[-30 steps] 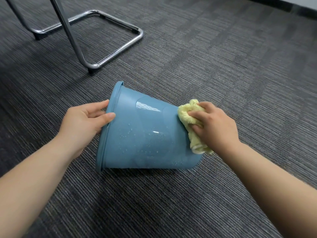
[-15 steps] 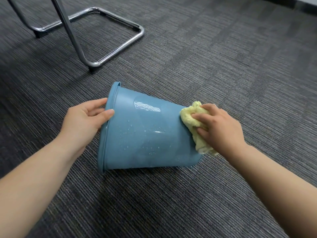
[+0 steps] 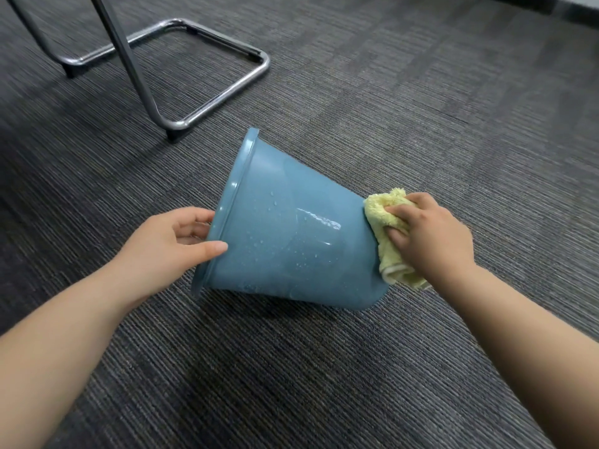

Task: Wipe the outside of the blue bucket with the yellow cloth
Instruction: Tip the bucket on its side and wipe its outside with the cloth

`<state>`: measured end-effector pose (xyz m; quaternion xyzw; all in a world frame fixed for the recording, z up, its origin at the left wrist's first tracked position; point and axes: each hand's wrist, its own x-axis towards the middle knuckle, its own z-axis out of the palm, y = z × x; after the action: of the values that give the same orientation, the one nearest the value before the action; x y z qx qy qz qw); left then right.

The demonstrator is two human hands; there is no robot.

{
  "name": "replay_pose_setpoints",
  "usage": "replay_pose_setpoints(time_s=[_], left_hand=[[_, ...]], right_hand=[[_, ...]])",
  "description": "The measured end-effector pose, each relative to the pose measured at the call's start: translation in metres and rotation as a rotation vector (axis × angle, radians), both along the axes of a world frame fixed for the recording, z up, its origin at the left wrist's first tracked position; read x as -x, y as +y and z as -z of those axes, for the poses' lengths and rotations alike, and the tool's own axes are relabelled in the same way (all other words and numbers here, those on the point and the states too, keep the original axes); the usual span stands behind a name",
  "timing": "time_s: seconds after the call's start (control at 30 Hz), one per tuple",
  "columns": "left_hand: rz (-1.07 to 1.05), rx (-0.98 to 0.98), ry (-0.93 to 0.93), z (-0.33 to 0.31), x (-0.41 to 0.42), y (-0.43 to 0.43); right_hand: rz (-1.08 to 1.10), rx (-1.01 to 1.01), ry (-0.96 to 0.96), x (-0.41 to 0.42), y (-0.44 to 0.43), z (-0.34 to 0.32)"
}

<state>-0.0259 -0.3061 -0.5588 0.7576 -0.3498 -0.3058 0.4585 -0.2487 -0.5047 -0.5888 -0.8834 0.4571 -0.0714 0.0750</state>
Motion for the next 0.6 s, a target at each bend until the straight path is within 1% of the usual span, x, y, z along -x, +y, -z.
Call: replay_pose_setpoints(time_s=[0.07, 0.13, 0.23, 0.33, 0.47, 0.6], left_hand=[[-0.028, 0.052, 0.006, 0.002, 0.003, 0.000], [-0.036, 0.090, 0.022, 0.003, 0.006, 0.001], [-0.002, 0.135, 0.040, 0.001, 0.010, -0.001], [0.044, 0.163, 0.042, -0.002, 0.015, -0.007], [0.077, 0.191, 0.022, -0.002, 0.023, -0.015], [0.063, 0.191, 0.009, 0.001, 0.027, -0.016]], right_hand=[[-0.017, -0.021, -0.030, 0.001, -0.001, -0.002], [-0.029, -0.031, -0.102, 0.002, -0.002, -0.008], [-0.021, 0.026, -0.244, -0.002, -0.002, -0.024], [-0.078, 0.066, -0.349, -0.016, 0.009, -0.041], [-0.237, 0.091, -0.330, -0.038, 0.034, -0.054], [-0.310, 0.083, -0.358, -0.051, 0.058, -0.054]])
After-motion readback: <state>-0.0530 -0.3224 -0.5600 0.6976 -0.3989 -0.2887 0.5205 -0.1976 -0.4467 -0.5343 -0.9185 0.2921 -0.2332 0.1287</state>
